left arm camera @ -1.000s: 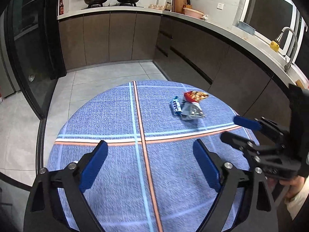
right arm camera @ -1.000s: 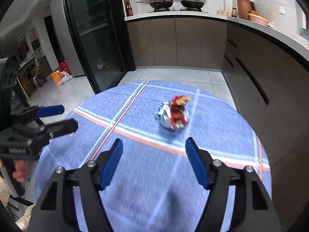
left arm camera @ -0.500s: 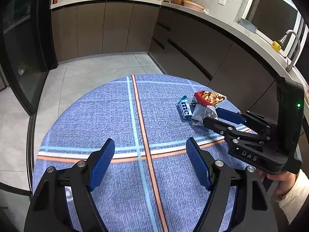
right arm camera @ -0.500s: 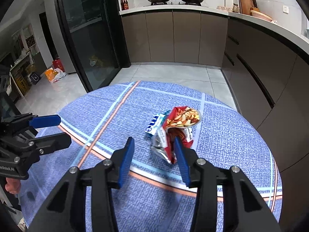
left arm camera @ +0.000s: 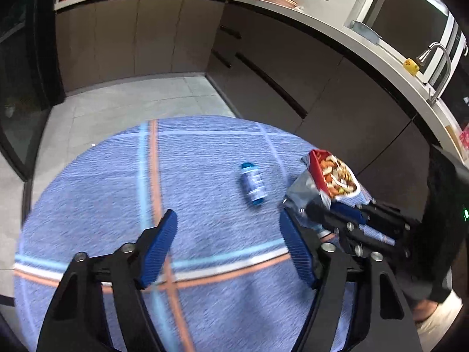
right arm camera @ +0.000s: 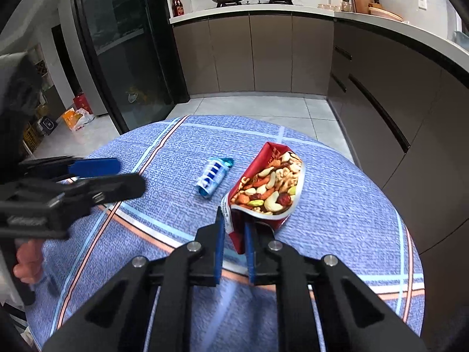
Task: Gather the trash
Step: 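Grasp the blue-white mint tube with the left tool while the right tool grasps the red nut bag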
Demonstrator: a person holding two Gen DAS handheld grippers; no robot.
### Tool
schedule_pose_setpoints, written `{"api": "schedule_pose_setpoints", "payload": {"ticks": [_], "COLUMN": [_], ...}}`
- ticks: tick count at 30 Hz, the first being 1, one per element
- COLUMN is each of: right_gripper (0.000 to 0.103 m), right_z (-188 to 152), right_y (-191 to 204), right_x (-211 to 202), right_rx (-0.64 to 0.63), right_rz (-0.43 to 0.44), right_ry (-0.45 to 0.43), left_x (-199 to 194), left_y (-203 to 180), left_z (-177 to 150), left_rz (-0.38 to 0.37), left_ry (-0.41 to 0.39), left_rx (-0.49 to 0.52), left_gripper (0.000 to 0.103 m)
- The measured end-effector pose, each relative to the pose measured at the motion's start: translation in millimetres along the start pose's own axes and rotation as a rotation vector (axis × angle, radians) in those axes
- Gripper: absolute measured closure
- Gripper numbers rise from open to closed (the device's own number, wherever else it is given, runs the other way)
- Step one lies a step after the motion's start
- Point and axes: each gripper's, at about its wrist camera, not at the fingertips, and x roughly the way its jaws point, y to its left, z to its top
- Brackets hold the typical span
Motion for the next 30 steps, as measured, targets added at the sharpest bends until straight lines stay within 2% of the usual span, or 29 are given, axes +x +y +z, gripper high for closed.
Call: {"api": "schedule_pose_setpoints", "payload": {"ticks": [3,5,8,21,23,29,30], "right_gripper": [0.089,0.089,0.089,0.089,0.089,0.089,0.089], "right_z": [-5.3,-9.8,-14.0,-18.4,-17.9,-19.0,-18.4], "right_y": [-8.2,-13.6,-20.6,-27.8,-25.2,-22.5,-22.6], "right_x": [-6.4,-10.5,-14.1,-13.1,-12.8,-12.1,-12.5], "right_rx": [0.012,0.021,0.033,0.063,0.064,0.064,0.065], "right_rz": [-0.003,-0.004,-0.003,-0.008,-0.010,-0.014,-0.014], "right_ry": [0.000,-0.001,-0.003,-0.007,-0.007,-0.001,0.000], "left_x": [19.1,30.0,46.9,73.4,75.8,77.7,70.5], "left_y": [-10.9,-15.7,-20.0,-25.8,-27.4,-28.3,-27.9], "left_z": [8.5,11.7,16.5,30.7,33.0,33.4,24.1], "left_rz": [-0.037,-0.042,-0.058,0.004,0.025,0.037,0.042], "left_ry": [0.024,0.037,0.059,0.065,0.064,0.057,0.055], "left_rx": [0.011,0.009,-0.017,-0.030,-0.018,-0.010,-0.006], "left_gripper": [0.048,0.057,0.065,0.073,0.083,0.088,0.088]}}
